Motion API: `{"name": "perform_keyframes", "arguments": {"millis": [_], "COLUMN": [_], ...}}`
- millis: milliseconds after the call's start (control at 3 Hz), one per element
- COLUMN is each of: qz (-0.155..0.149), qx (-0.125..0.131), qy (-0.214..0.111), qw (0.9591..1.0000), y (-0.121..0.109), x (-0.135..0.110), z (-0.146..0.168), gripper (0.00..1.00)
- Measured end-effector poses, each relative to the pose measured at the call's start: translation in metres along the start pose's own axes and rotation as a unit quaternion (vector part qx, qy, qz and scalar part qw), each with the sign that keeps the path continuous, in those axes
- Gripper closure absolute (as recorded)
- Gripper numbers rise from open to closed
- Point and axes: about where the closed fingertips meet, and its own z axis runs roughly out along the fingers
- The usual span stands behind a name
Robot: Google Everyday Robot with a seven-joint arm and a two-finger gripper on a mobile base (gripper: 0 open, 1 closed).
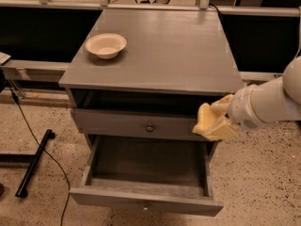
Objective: Place sponge into middle drawer
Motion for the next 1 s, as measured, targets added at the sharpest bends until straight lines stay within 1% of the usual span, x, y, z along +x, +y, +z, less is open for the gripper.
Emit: {"name": "perform_keyframes", "arguments": {"millis": [333, 667, 1000], "qz": [0.027, 0.078, 0.118], "qx": [0.006, -0.011, -0.030], "qy": [-0.057, -0.149, -0.197], "qw": [0.9980, 0.9857, 0.9729], "y": [0.002, 0.011, 0.019], "x": [0.029, 0.064, 0.092], "z": [0.021, 0.045, 0.060], "gripper": [1.00, 1.00, 1.00]}}
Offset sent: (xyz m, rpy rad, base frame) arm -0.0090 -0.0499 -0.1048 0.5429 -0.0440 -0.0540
